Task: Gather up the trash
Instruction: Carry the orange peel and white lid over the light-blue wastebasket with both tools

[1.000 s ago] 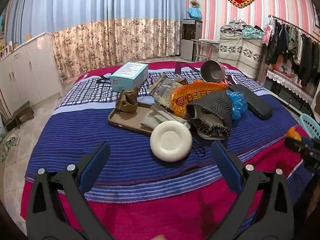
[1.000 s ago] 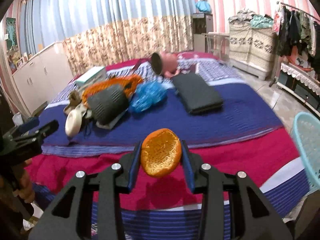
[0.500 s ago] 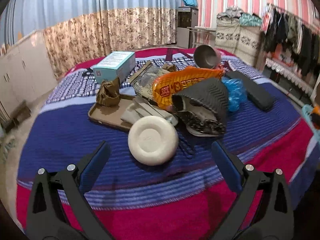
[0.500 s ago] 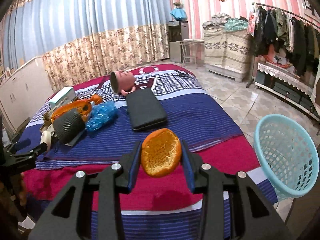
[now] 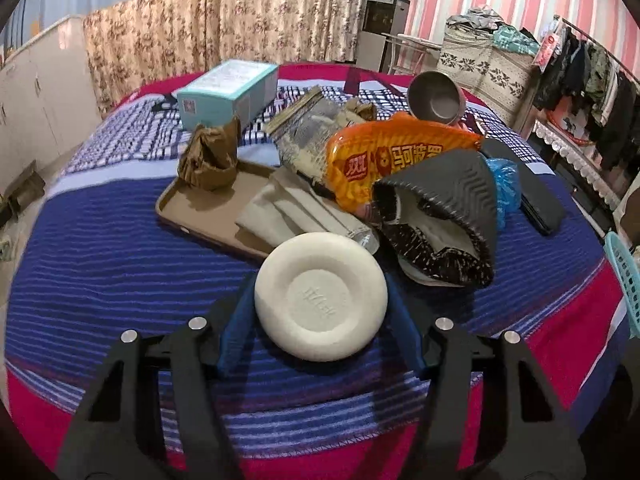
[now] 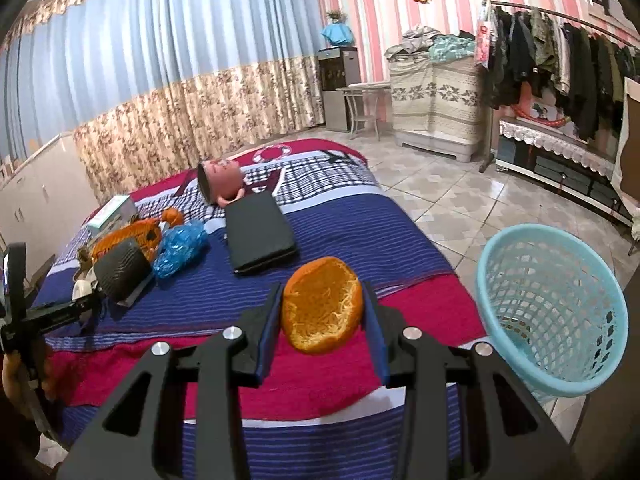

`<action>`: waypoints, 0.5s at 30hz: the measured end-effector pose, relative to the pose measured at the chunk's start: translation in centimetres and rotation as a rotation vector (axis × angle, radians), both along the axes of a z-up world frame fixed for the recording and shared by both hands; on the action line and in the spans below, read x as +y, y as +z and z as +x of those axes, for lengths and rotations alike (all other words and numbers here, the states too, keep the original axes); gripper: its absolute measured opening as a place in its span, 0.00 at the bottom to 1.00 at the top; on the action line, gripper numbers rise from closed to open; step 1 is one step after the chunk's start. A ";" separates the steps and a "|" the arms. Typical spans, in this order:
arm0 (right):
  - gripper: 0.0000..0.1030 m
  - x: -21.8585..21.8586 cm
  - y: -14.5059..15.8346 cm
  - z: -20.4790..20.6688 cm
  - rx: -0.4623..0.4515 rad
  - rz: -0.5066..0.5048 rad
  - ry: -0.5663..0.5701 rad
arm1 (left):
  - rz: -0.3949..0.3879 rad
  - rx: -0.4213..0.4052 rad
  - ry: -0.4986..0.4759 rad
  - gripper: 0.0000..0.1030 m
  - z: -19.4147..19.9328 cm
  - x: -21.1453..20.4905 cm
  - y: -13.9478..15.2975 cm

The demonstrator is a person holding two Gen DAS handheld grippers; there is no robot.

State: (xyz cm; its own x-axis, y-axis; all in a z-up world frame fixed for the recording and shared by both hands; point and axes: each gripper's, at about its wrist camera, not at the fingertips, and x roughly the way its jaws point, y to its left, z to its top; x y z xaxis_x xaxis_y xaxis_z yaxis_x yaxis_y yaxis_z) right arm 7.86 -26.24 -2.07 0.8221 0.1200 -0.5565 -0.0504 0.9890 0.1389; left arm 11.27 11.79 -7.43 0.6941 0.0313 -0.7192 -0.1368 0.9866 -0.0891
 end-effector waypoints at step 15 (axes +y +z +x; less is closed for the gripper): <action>0.37 -11.0 3.8 -0.7 -0.114 -0.051 -0.266 | 0.119 -0.307 -0.172 0.59 -0.3 -12.7 9.7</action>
